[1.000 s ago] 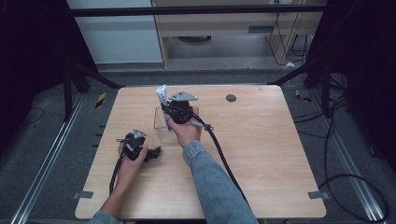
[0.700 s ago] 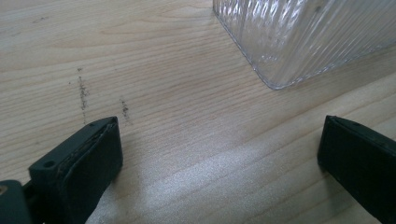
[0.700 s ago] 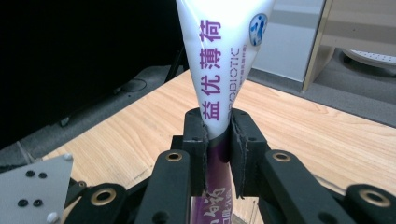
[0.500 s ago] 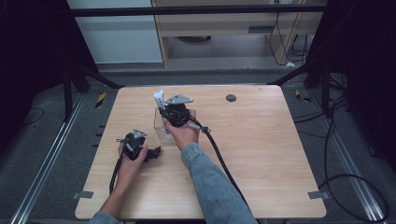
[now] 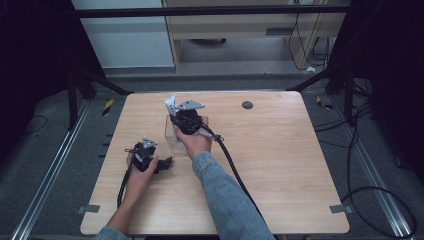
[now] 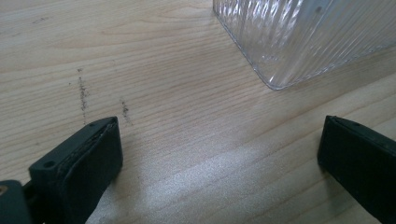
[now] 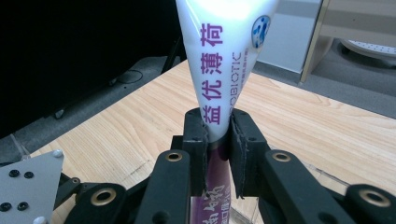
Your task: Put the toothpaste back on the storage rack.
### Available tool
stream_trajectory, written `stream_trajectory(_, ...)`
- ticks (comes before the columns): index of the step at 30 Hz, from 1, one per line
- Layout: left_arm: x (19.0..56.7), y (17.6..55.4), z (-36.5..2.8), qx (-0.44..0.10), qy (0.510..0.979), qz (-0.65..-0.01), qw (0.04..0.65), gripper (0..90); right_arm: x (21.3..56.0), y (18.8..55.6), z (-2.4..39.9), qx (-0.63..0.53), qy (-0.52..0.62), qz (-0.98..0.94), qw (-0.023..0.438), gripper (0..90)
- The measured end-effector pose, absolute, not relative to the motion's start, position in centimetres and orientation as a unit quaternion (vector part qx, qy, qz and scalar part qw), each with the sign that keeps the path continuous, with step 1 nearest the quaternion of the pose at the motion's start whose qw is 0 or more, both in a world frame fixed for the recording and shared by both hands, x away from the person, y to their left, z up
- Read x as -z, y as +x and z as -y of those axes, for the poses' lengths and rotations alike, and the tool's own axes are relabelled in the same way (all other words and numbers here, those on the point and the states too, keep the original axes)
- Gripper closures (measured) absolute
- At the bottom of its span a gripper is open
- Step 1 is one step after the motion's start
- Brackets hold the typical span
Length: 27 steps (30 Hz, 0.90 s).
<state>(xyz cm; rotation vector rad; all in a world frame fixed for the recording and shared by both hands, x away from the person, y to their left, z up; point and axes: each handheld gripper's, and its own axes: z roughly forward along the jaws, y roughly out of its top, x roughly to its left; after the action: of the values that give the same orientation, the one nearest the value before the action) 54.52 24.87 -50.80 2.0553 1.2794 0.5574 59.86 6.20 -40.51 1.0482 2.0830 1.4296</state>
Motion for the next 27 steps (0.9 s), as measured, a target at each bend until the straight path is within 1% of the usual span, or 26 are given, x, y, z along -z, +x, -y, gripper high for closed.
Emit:
stream_trajectory(5,50.80,54.53,-24.88,-0.212,0.784,-0.487,0.323,0.0,40.68,59.79,-6.37,-0.510,0.375,-0.749,0.197,77.8)
stream_trajectory(13,50.80,54.55,-24.89,-0.212,0.784,-0.486,0.323,0.0,40.89,59.85,-6.51,-0.496,0.371,-0.758,0.204,78.0)
stream_trajectory(27,50.80,54.58,-24.90,-0.212,0.784,-0.486,0.323,0.0,41.17,59.82,-6.67,-0.483,0.377,-0.765,0.200,78.0)
